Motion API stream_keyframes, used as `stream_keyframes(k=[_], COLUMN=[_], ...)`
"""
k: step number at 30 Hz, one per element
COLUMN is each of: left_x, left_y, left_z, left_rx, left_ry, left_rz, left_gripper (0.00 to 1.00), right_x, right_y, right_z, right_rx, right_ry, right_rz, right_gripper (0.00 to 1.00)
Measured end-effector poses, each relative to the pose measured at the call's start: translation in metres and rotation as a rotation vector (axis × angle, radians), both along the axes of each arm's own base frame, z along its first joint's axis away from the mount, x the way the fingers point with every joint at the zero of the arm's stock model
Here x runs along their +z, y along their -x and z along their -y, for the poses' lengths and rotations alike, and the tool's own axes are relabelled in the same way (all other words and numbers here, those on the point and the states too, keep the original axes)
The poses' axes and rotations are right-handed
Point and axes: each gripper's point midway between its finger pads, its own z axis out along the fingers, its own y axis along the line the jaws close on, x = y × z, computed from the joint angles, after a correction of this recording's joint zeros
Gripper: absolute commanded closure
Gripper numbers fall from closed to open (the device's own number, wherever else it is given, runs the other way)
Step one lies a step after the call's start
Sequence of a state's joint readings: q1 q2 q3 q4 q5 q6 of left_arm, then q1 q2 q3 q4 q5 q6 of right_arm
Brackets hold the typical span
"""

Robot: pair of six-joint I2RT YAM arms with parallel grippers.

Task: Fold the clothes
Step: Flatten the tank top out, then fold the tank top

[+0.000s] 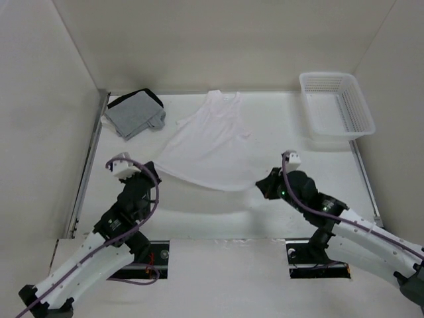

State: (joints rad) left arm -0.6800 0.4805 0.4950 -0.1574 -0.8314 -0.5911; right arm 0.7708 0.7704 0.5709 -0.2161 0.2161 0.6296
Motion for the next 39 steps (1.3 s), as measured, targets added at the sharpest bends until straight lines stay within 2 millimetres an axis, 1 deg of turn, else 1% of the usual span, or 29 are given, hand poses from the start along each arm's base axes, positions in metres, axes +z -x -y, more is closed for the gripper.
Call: stream_keyframes(k=[2, 4, 7, 9, 10, 12, 14, 16, 18, 20, 21, 23, 25, 27, 30, 32, 34, 36, 38, 39], left_x=[-0.012, -0.019, -0.043, -0.06, -0.065, -0.071, -0.072, -0.066, -0.054, -0.039, -0.031, -0.021, -0.011, -0.003, 0.011, 0.014, 0.008, -0.003, -0.016, -0.025], left_y=[0.019, 0.033, 0.049, 0.058, 0.062, 0.066, 0.065, 0.059, 0.047, 0.028, 0.014, -0.015, -0.048, -0.09, -0.164, -0.214, -0.258, -0.3, -0.336, -0.351], left_z=[-0.002, -0.001, 0.004, 0.005, 0.003, -0.001, -0.006, -0.008, -0.002, 0.009, 0.014, 0.015, 0.013, 0.013, 0.014, 0.014, 0.015, 0.017, 0.022, 0.025], left_rx=[-0.022, -0.047, -0.072, -0.08, -0.076, -0.06, -0.027, 0.007, 0.028, 0.047, 0.066, 0.116, 0.163, 0.188, 0.195, 0.19, 0.181, 0.173, 0.155, 0.145], left_ry=[0.05, 0.125, 0.201, 0.227, 0.236, 0.253, 0.248, 0.206, 0.146, 0.098, 0.08, 0.053, 0.035, 0.026, 0.047, 0.059, 0.056, 0.046, 0.038, 0.033], left_rz=[-0.012, -0.028, -0.108, -0.164, -0.18, -0.196, -0.194, -0.184, -0.163, -0.129, -0.108, -0.084, -0.076, -0.085, -0.075, -0.067, -0.074, -0.089, -0.102, -0.112], left_gripper=[1.0, 1.0, 1.0, 1.0, 1.0, 1.0, 1.0, 1.0, 1.0, 1.0, 1.0, 1.0, 1.0, 1.0, 1.0, 0.99, 0.98, 0.96, 0.89, 0.82], right_x=[-0.029, -0.046, -0.063, -0.068, -0.069, -0.072, -0.071, -0.064, -0.051, -0.034, -0.025, -0.008, 0.006, 0.016, 0.022, 0.023, 0.023, 0.021, 0.013, 0.007], right_y=[0.032, 0.062, 0.106, 0.128, 0.136, 0.142, 0.135, 0.114, 0.082, 0.045, 0.024, -0.017, -0.057, -0.096, -0.15, -0.186, -0.226, -0.264, -0.296, -0.309], right_z=[-0.01, -0.02, -0.033, -0.038, -0.041, -0.043, -0.043, -0.04, -0.033, -0.025, -0.019, -0.009, 0.0, 0.008, 0.015, 0.014, 0.011, 0.008, 0.005, 0.005], right_rx=[0.063, 0.119, 0.201, 0.237, 0.247, 0.243, 0.207, 0.143, 0.051, -0.036, -0.075, -0.143, -0.194, -0.228, -0.25, -0.25, -0.247, -0.244, -0.242, -0.243], right_ry=[-0.014, -0.041, -0.078, -0.089, -0.094, -0.084, -0.068, -0.058, -0.062, -0.078, -0.084, -0.1, -0.109, -0.117, -0.126, -0.133, -0.14, -0.146, -0.148, -0.148], right_rz=[-0.055, -0.099, -0.172, -0.215, -0.23, -0.249, -0.248, -0.232, -0.197, -0.156, -0.137, -0.102, -0.075, -0.055, -0.047, -0.05, -0.049, -0.045, -0.047, -0.052], right_gripper=[1.0, 1.0, 1.0, 1.0, 1.0, 1.0, 1.0, 1.0, 1.0, 1.0, 1.0, 1.0, 1.0, 1.0, 1.0, 1.0, 1.0, 1.0, 0.99, 0.96])
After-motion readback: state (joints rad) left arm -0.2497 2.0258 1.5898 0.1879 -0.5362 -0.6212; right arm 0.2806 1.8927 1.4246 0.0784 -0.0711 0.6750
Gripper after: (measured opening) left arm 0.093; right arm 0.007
